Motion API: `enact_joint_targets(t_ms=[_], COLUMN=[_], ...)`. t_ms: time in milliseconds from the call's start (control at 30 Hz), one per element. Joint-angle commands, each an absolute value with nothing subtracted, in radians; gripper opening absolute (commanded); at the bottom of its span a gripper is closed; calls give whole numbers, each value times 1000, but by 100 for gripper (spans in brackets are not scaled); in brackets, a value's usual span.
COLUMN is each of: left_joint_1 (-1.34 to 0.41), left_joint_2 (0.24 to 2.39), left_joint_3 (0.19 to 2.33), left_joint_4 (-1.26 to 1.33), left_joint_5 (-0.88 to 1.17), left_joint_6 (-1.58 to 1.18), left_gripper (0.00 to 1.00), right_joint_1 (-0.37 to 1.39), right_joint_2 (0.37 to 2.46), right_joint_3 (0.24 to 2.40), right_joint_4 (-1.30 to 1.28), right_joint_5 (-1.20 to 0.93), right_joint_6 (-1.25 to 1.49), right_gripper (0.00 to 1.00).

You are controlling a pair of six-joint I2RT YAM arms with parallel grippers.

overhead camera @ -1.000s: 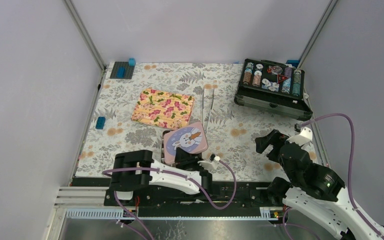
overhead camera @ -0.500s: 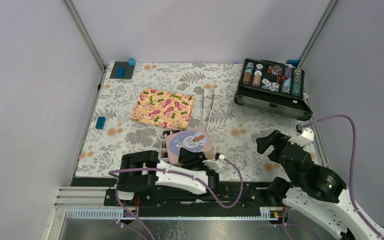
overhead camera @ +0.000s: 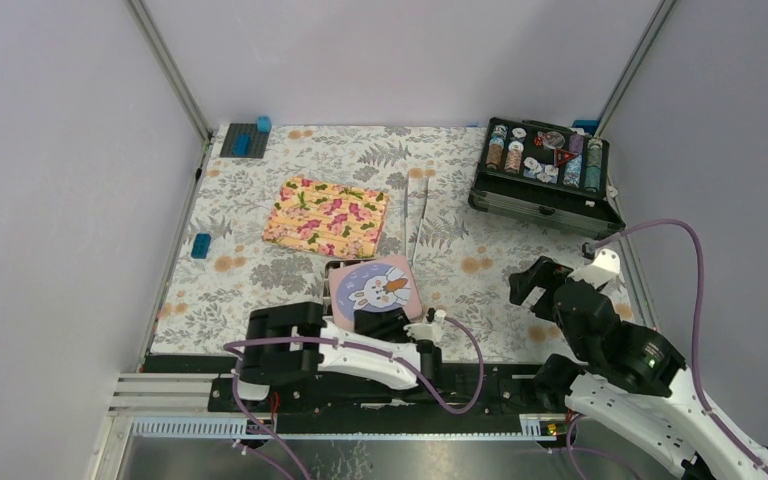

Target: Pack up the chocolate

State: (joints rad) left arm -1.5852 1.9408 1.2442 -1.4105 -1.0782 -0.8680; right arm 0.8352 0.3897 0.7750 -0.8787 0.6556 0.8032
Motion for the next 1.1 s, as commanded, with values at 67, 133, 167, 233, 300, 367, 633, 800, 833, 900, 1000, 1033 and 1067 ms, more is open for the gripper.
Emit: enact_joint_targets(t_ms=[67, 133, 167, 233, 300, 367, 633, 800, 833, 900, 1000, 1033, 1067], left_joint_1=[-1587, -1588, -1587, -1587, -1587, -1586, -1581, -1553, -1546, -1533, -1523, -1520, -1514], left_joint_2=[1825, 1820, 1817, 1811, 1798, 1775, 1681, 1579, 1556, 1507, 1427, 1400, 1370], left_joint_3=[1235, 1230, 1229, 1226, 1221, 1212, 1220, 1192, 1198, 1227, 1274, 1285, 1291], left_joint_4=[-1314, -1309, -1309, -1309, -1298, -1272, -1200, -1159, -1162, -1161, -1135, -1120, -1106], left_joint_5=[-930, -916, -913, -910, -882, -844, -756, -702, -696, -663, -610, -597, -592], left_joint_6=[-742, -739, -738, -739, -730, -702, -670, -671, -675, -679, -672, -670, -672], left_gripper=[65, 79, 84, 94, 98, 99, 99, 99, 99, 99, 99, 99, 99], right_joint_1=[840, 841, 840, 841, 841, 841, 841, 840, 841, 840, 841, 841, 841], right_joint_2=[421, 422, 420, 418, 416, 413, 390, 376, 375, 376, 411, 436, 467], right_joint_3=[826, 833, 834, 832, 830, 830, 827, 839, 839, 834, 812, 798, 785], right_joint_4=[-828, -822, -822, -822, -823, -825, -826, -857, -863, -858, -819, -799, -778], right_joint_5=[702, 703, 705, 706, 701, 698, 711, 725, 726, 716, 663, 634, 590], right_joint_6=[750, 744, 743, 740, 741, 743, 762, 771, 773, 773, 767, 764, 762], right_gripper=[96, 96, 96, 96, 96, 96, 97, 96, 96, 96, 97, 97, 97])
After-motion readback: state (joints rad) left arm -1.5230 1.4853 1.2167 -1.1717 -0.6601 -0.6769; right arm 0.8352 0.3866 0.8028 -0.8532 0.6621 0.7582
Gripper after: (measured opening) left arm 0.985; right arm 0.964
